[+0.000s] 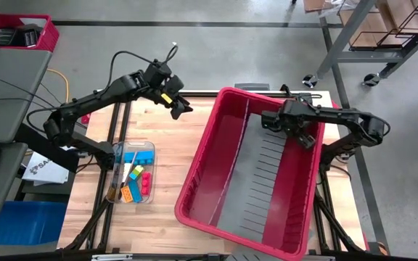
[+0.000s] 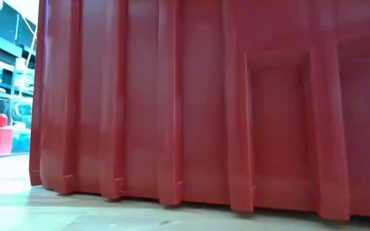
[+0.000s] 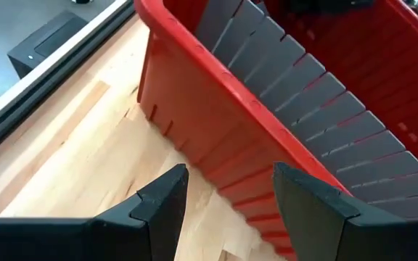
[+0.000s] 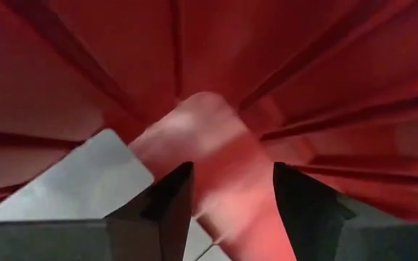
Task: Sort Items/Unsort Items
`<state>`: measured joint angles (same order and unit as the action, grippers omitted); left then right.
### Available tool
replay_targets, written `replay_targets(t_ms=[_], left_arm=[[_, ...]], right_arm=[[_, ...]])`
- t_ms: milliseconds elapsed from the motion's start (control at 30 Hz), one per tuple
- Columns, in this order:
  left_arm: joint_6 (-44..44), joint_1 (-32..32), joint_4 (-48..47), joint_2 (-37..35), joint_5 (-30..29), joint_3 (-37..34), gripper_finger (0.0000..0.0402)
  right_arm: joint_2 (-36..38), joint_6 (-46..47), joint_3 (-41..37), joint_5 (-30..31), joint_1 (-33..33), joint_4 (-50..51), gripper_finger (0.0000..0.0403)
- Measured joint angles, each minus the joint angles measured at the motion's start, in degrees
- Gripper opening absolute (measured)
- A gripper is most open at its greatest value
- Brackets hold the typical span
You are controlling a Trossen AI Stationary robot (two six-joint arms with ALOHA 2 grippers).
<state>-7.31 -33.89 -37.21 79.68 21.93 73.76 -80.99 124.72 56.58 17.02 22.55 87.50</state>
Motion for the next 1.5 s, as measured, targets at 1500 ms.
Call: replay_targets(t_ms=[1500], left_arm=[[-5.9,12.9,10.0,12.9,-6.8,-22.4,0.0200]], right_arm=[[0.3,-25.7,-1.6,1.5,-0.3,-15.9,0.0179]])
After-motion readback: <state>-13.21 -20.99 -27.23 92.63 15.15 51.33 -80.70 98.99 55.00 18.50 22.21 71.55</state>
